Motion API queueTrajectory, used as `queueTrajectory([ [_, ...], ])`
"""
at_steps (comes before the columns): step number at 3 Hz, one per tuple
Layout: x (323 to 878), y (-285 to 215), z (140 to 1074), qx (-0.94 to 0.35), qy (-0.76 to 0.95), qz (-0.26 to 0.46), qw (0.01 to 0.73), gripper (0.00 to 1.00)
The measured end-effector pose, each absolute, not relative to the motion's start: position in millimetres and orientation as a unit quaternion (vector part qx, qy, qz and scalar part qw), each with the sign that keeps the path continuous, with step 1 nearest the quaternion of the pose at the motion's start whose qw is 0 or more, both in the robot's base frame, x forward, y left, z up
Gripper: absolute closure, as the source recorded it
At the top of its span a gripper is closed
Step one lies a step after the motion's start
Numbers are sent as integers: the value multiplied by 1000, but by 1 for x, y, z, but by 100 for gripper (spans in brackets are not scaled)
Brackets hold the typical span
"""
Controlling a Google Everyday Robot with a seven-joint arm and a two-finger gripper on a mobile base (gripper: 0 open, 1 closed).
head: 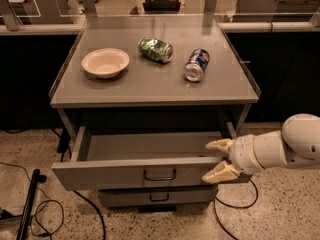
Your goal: Open top drawer
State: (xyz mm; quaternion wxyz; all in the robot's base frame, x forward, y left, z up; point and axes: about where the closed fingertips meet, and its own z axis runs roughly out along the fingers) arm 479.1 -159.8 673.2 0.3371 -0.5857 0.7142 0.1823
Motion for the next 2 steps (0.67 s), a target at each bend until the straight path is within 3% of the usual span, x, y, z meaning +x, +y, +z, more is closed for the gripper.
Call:
queueTrajectory([
  [1,479,-160,673,-586,714,182,337,100],
  [2,454,-168,672,-585,716,176,337,100],
])
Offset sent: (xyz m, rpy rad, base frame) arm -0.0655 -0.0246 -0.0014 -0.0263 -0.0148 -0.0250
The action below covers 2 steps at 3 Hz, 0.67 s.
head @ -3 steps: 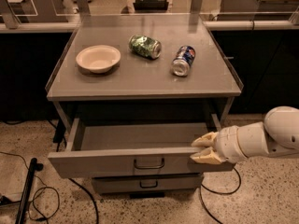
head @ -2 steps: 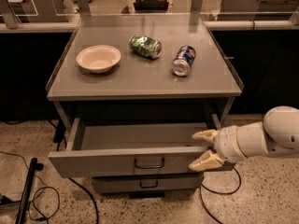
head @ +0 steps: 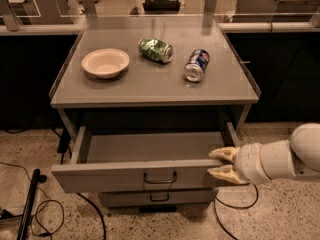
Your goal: Open top drawer
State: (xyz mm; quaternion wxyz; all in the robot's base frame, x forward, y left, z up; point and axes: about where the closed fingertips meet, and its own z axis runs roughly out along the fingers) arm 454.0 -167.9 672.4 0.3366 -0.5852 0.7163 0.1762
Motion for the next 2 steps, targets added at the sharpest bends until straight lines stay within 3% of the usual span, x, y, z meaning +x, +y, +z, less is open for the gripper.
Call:
queueTrajectory([
  [2,445,-168,676,-586,715,175,338,100],
])
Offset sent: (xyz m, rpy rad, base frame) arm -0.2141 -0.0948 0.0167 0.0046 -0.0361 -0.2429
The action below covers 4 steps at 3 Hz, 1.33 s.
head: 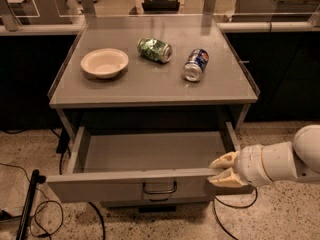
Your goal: Open top drawer
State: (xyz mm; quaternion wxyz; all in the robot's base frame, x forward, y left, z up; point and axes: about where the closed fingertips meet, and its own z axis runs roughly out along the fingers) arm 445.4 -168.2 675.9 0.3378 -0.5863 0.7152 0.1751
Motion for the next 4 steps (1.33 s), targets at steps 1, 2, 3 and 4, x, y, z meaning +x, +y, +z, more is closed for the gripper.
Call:
queueTrajectory([
  [1,430,-174,676,-580,721,172,339,100],
  [2,416,-164,685,-584,713,169,349,100],
  [3,416,-164,685,-584,713,169,349,82],
  [4,416,-164,685,-585,713,169,349,59],
])
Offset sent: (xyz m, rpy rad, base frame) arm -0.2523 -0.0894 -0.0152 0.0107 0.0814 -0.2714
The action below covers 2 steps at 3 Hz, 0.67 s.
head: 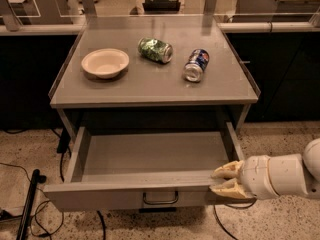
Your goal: Open top drawer
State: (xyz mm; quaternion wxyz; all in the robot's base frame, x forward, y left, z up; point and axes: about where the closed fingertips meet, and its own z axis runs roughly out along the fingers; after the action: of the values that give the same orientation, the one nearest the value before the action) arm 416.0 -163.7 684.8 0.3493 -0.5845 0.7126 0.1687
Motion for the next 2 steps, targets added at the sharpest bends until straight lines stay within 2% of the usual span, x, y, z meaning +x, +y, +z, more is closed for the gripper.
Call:
queueTrajectory([
  [1,416,-164,685,-585,713,169,349,27],
  [2,416,-164,685,-585,713,169,349,5],
])
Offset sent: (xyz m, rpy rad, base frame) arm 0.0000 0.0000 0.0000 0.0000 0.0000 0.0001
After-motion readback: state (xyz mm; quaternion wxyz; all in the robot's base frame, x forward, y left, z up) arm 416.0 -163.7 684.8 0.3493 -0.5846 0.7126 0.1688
